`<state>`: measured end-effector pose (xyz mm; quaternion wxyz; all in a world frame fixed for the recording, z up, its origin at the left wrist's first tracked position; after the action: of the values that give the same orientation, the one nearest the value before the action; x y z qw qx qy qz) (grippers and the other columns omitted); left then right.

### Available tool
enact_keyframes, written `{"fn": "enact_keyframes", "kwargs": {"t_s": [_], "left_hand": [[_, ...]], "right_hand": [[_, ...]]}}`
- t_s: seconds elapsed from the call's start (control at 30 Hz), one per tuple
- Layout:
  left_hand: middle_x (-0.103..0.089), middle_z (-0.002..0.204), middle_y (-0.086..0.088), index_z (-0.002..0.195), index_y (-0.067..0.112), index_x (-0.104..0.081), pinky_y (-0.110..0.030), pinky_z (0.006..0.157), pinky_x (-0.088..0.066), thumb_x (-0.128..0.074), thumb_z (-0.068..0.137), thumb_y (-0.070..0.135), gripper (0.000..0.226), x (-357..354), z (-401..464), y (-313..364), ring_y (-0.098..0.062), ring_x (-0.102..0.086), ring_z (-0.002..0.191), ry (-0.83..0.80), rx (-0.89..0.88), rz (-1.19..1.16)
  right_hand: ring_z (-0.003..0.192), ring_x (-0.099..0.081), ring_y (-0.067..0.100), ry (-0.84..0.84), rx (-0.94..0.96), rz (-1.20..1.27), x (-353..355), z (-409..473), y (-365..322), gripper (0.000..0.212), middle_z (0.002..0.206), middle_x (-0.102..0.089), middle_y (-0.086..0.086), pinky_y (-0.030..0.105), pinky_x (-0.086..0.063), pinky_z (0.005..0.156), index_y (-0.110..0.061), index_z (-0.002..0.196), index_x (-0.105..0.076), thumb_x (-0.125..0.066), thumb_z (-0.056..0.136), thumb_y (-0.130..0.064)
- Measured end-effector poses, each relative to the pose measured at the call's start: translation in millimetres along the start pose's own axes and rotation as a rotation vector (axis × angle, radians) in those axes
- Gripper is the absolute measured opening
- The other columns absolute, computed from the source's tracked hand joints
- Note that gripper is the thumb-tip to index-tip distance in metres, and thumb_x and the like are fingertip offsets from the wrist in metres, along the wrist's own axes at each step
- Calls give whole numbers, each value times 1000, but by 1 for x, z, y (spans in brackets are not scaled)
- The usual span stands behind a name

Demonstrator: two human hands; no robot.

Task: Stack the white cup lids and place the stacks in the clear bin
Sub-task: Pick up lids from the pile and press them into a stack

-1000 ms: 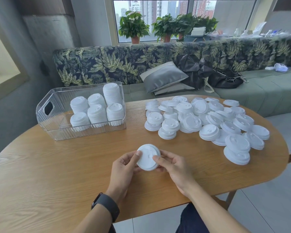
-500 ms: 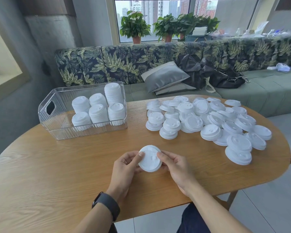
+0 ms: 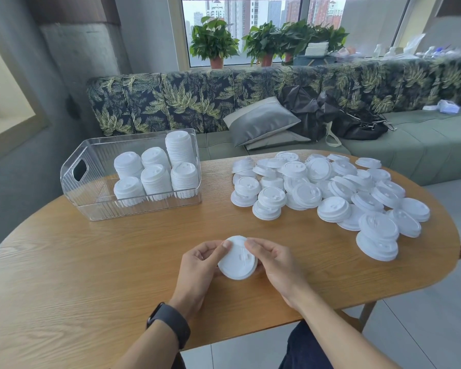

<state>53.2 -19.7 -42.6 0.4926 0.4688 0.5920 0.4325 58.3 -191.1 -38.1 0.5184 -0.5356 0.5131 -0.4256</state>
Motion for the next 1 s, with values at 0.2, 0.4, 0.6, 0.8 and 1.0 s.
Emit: {"fn": "enact_keyframes", "kwargs": {"t_s": [0.2, 0.4, 0.6, 0.8, 1.0], "left_hand": [[-80, 97, -11, 106, 5, -77, -23, 71, -58, -77, 90, 26, 27, 1, 0, -1, -18, -76, 87, 2, 3, 23], [-80, 96, -11, 106, 3, -76, -23, 72, -58, -77, 90, 26, 27, 2, -1, -1, -18, -75, 85, 3, -9, 44], [-81, 101, -9, 113, 7, -75, -28, 80, -62, -75, 92, 27, 28, -2, 0, -1, -18, -77, 89, -50, 20, 45], [-80, 101, -13, 116, 4, -72, -36, 91, -61, -77, 89, 26, 35, 1, 4, -5, -20, -76, 91, -55, 61, 16], [-79, 106, -13, 121, 3, -68, -38, 95, -59, -77, 84, 29, 46, 2, 3, -5, -22, -76, 101, -58, 36, -36]], "right_hand": [[94, -75, 11, -4, 2, -3, -1, 2, 0, 34, 101, -81, 0, 20, -53, 77, -19, 112, -79, -70, 90, -44], [97, -75, 15, -1, -5, -19, 2, 3, 3, 25, 101, -81, 0, 23, -56, 79, -21, 110, -80, -69, 95, -39], [107, -73, 19, 127, -25, 91, 9, 9, 11, 37, 105, -80, 1, 38, -55, 100, -17, 107, -80, -72, 89, -48], [108, -74, 22, 93, -4, 220, 10, 9, 10, 51, 110, -79, 7, 35, -56, 97, -8, 117, -74, -72, 82, -45], [109, -74, 20, 22, 2, 131, 8, 8, 13, 43, 110, -79, 5, 36, -58, 96, -8, 123, -70, -82, 84, -24]]}}
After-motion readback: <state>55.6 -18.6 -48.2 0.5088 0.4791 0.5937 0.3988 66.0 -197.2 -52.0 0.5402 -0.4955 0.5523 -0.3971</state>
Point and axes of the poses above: each hand's wrist, its own z-axis towards the middle knuckle, its own x-axis out of the back of the hand, y = z × x, the point moved 5 cm from there along z, towards the middle knuckle
